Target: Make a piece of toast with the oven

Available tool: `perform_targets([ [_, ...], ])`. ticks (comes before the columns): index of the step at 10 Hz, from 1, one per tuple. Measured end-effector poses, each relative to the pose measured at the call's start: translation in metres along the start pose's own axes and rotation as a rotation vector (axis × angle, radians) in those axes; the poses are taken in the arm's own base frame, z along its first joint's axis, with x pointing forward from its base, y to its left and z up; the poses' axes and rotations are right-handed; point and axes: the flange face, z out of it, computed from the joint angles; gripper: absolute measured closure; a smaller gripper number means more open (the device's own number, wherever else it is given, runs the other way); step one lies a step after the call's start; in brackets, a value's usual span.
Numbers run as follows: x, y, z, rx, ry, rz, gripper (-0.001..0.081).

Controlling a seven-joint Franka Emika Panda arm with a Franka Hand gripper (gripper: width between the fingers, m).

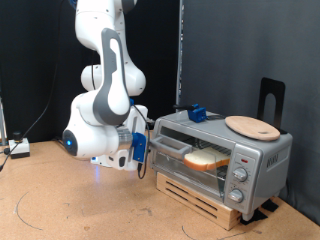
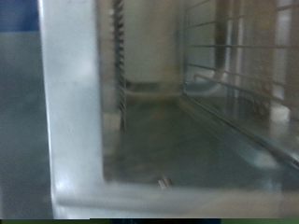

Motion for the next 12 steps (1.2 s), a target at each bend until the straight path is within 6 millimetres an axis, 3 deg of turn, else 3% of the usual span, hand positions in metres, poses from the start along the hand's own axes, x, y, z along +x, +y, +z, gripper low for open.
perform_targets([
  [3, 0.000, -0.028, 0.036, -0.005, -0.010, -0.037, -0.0001],
  [7, -0.012, -0.043, 0.040, -0.036, 0.006, -0.050, -0.0001],
  [9, -0.017, -0.030, 0.027, -0.053, 0.008, -0.028, -0.0001],
  [12, -0.020, -0.008, -0.013, -0.016, 0.089, 0.008, -0.0001],
])
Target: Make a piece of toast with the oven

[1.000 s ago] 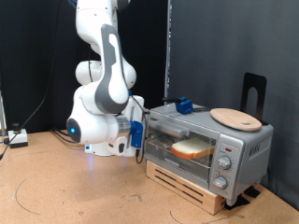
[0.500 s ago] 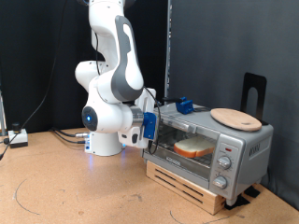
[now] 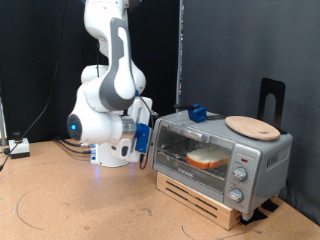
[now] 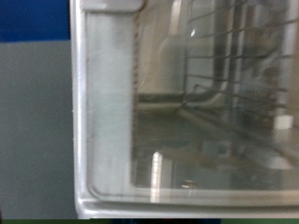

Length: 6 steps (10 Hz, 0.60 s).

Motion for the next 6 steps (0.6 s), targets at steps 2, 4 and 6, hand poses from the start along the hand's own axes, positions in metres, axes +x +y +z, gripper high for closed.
perform_targets([
  [2, 0.006, 0.006, -0.029, 0.014, 0.093, 0.004, -0.0001],
  [4, 0.011, 0.010, -0.057, 0.011, 0.135, 0.045, -0.0001],
  [6, 0.016, 0.013, -0.064, 0.016, 0.134, 0.062, -0.0001],
])
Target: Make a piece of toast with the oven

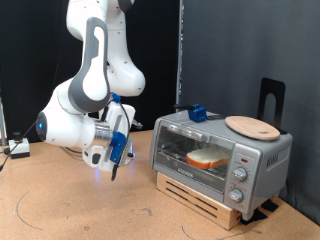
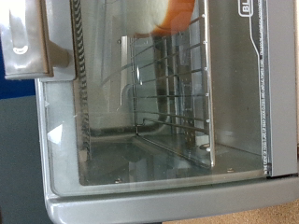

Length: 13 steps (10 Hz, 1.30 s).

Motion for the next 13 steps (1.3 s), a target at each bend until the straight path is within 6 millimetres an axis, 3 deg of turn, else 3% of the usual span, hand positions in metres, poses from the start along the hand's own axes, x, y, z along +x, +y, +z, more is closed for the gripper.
perform_targets([
  [3, 0.018, -0.030, 0.000, 0.077, 0.001, -0.069, -0.0001],
  [6, 0.041, -0.062, 0.000, -0.009, -0.139, -0.099, -0.0001],
  [7, 0.050, -0.067, 0.002, -0.046, -0.159, -0.113, -0.0001],
  [10, 0.053, -0.068, -0.001, 0.002, -0.153, -0.150, -0.0001],
  [13, 0.083, -0.086, -0.006, 0.023, -0.139, -0.196, -0.0001],
])
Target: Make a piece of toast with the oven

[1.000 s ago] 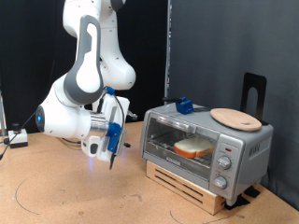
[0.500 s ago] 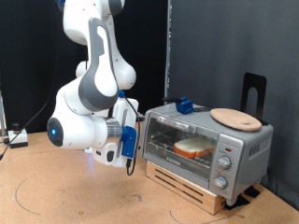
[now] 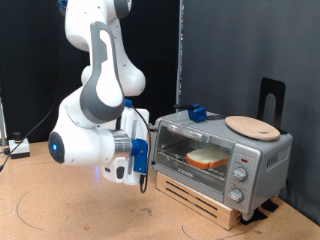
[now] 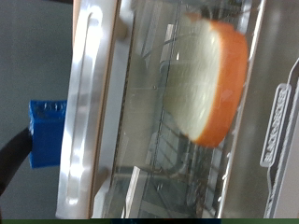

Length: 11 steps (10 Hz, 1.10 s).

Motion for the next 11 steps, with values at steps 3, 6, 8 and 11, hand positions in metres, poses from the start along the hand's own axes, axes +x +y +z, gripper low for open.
perform_targets([
  [3, 0.037, -0.011, -0.009, 0.047, 0.056, 0.018, -0.0001],
  [6, 0.048, -0.015, -0.009, 0.057, 0.054, -0.029, -0.0001],
  [8, 0.067, -0.027, -0.008, 0.059, 0.050, -0.043, -0.0001],
  [11, 0.102, -0.036, 0.000, 0.059, 0.042, 0.104, -0.0001],
])
